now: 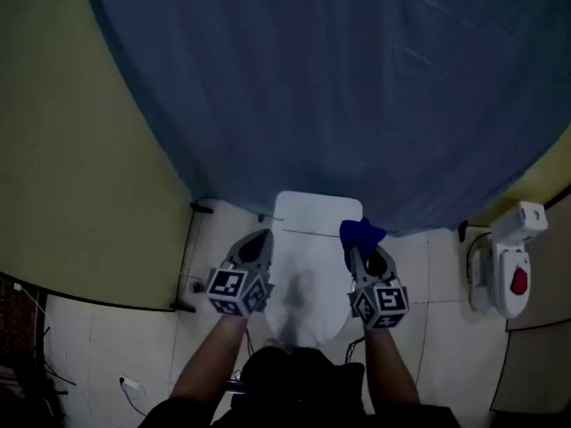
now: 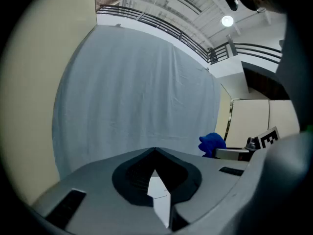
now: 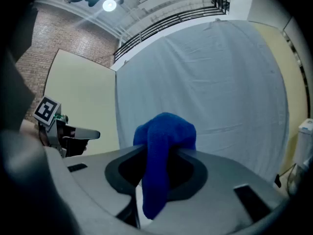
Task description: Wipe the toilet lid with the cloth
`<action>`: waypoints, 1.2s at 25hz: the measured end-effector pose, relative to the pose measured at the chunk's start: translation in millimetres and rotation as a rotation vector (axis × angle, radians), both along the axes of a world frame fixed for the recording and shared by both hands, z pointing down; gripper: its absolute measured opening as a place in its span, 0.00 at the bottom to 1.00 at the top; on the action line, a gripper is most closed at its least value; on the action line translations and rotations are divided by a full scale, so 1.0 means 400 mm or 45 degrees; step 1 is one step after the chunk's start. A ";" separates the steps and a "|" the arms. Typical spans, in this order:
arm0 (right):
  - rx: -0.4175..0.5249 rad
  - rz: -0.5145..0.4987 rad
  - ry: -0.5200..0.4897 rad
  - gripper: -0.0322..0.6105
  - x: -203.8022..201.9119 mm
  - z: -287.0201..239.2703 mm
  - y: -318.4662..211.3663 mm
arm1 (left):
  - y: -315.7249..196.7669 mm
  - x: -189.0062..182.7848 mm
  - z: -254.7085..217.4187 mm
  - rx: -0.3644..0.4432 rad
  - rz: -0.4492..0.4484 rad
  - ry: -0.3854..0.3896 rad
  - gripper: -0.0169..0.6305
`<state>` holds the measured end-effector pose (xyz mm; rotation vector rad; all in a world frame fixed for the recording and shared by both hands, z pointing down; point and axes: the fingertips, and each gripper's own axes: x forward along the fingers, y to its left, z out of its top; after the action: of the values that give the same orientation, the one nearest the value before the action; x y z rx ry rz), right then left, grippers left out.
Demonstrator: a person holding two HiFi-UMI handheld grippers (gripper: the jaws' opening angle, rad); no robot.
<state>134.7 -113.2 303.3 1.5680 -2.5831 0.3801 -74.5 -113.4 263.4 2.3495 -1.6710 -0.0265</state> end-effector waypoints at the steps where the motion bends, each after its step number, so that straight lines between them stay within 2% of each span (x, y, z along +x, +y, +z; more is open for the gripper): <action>1: 0.002 -0.008 0.000 0.21 -0.001 0.014 -0.023 | -0.020 0.005 0.010 0.010 -0.004 0.009 0.01; 5: -0.017 -0.044 0.010 0.21 -0.023 0.074 -0.095 | -0.080 0.007 0.078 -0.010 -0.029 0.004 0.01; 12: -0.219 -0.077 -0.017 0.21 -0.111 0.295 -0.128 | -0.104 -0.048 0.295 -0.232 -0.067 -0.011 0.01; 19: -0.414 -0.119 -0.054 0.21 -0.253 0.514 -0.179 | -0.156 -0.121 0.457 -0.376 -0.063 -0.057 0.01; 25: -0.634 -0.177 -0.098 0.21 -0.422 0.731 -0.243 | -0.189 -0.187 0.595 -0.515 -0.063 -0.093 0.01; 30: -0.724 -0.211 -0.078 0.21 -0.549 0.875 -0.317 | -0.252 -0.224 0.702 -0.578 -0.057 -0.117 0.01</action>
<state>-84.8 -239.9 653.3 1.1489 -2.3196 1.0431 -164.1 -214.4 544.2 1.9972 -1.5681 0.4138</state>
